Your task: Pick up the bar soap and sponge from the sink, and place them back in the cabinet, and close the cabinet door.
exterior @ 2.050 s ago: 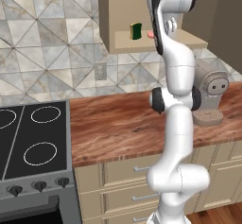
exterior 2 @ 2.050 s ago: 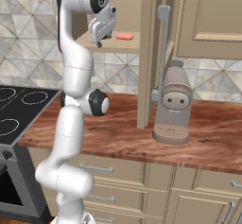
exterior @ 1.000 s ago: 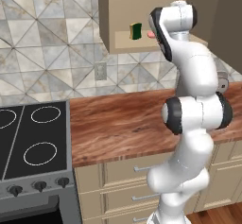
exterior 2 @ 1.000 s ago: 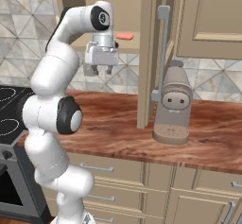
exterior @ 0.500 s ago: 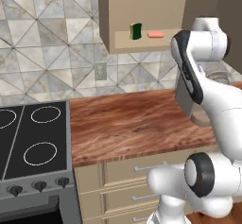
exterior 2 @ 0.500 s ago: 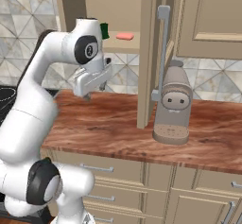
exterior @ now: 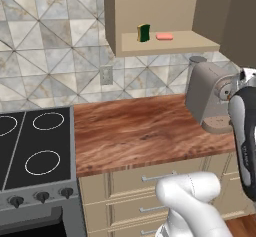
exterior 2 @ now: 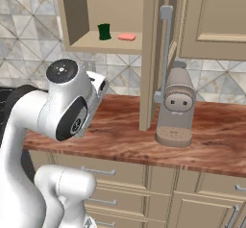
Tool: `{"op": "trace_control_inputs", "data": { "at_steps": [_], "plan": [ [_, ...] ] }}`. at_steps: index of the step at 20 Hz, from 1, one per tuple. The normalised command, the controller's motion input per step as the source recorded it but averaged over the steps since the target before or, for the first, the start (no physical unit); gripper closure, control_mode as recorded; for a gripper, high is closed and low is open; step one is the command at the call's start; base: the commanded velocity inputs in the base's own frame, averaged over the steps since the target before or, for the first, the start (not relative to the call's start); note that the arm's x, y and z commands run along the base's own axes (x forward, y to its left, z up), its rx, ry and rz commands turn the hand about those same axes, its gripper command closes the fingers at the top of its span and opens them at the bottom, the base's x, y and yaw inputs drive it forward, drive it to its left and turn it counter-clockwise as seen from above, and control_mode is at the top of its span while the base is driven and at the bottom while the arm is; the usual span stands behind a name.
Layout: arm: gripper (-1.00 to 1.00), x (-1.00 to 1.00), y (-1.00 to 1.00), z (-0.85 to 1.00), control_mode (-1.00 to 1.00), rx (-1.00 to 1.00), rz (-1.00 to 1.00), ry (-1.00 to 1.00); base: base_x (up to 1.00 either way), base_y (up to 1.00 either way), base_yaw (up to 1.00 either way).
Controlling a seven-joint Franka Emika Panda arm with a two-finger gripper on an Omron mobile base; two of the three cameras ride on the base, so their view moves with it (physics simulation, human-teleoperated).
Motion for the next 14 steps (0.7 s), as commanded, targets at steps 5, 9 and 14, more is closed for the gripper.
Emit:
{"op": "trace_control_inputs", "data": {
  "at_steps": [5, 9, 14],
  "plan": [
    [-1.0, -0.82, -0.54, 0.21, -1.0, -0.04, 0.03, -0.63, 0.0, 0.0, 0.0],
    [-1.0, -0.72, -0.62, 0.03, -1.0, -0.02, 0.01, -0.57, 0.0, 0.0, 0.0],
    [-1.0, -0.51, -0.75, 0.17, -1.0, 0.0, 0.0, -0.36, 0.0, 0.0, 0.0]
  ]
}}
